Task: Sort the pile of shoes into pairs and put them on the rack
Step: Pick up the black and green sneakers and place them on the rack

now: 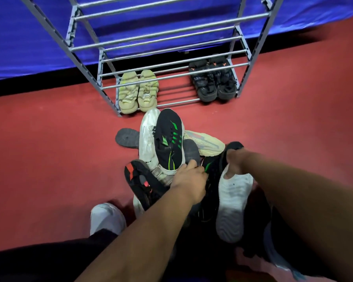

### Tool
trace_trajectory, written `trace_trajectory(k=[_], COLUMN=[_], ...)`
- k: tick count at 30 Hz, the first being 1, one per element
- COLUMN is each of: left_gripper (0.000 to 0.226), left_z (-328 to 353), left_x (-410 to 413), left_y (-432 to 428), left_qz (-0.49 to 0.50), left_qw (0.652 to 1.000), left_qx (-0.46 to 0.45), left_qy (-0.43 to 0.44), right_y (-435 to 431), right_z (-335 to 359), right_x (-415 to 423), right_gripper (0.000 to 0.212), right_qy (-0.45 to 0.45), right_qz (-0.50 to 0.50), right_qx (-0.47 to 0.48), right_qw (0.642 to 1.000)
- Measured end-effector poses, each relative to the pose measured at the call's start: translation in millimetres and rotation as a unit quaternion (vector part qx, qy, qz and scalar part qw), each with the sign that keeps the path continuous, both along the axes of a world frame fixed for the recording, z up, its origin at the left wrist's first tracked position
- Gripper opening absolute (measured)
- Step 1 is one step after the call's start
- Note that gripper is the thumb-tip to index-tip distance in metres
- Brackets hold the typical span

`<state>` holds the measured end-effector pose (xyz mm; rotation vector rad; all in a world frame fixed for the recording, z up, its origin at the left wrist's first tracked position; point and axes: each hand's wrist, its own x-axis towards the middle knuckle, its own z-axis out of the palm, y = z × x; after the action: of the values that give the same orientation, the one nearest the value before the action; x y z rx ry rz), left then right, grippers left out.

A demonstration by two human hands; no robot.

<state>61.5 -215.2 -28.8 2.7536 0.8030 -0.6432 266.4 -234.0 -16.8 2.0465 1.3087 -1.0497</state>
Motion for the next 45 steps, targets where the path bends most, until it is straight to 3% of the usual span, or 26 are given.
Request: trace_trajectory(k=[6,10,15,18,21,23,25,30,34,39,41,45], left_gripper=[0.038,0.051,0.08,0.085,0.086,0.088,0.083,0.057,0.056,0.055,0.056,0.085], left_z=[-6.1,-6.5,-14.3,-19.2,-19.3,-13.0,-5.2,-4.2,-6.6,-0.7,5.7,23.3], left_x=[10.6,22.5,34.6,39.3,42.5,43.2,43.4,38.8,35.7,33.3,30.1,25.7], left_y=[-11.4,-12.4,-22.8,-27.3,-27.4,-22.2,-14.2,0.4,5.5,8.7,12.6,18.2], left_qz=[0.016,0.045,0.087,0.102,0.101,0.103,0.143,0.264,0.331,0.428,0.418,0.436], left_qw=[0.997,0.993,0.984,0.978,0.977,0.977,0.971,0.939,0.908,0.794,0.783,0.74], left_qx=[0.006,-0.016,-0.023,-0.04,-0.049,-0.071,-0.12,-0.207,-0.255,-0.429,-0.458,-0.506], left_qy=[0.071,0.11,0.151,0.178,0.18,0.174,0.151,0.073,0.03,-0.046,-0.042,-0.087], right_y=[16.9,23.6,21.1,21.8,14.1,2.6,-7.6,-13.0,-12.2,1.7,12.2,28.7], right_z=[18.3,19.0,11.1,11.9,-2.7,-16.7,-27.4,-35.2,-40.0,-6.4,16.9,50.9], right_x=[32.0,51.0,46.8,20.6,-12.6,-30.4,-39.0,-41.3,-36.9,-21.2,-10.0,19.2], right_gripper=[0.029,0.047,0.043,0.025,0.021,0.025,0.027,0.025,0.026,0.03,0.024,0.024], right_qy=[-0.036,-0.079,-0.165,-0.058,0.061,0.121,0.156,0.171,0.176,0.161,0.137,0.096], right_qz=[-0.012,-0.067,0.022,-0.031,-0.122,-0.253,-0.355,-0.45,-0.498,-0.429,-0.393,-0.331], right_qx=[0.071,0.14,0.219,0.214,0.069,-0.041,-0.048,-0.011,-0.04,-0.088,-0.074,-0.047], right_qw=[0.997,0.985,0.961,0.975,0.988,0.959,0.921,0.876,0.848,0.884,0.906,0.938])
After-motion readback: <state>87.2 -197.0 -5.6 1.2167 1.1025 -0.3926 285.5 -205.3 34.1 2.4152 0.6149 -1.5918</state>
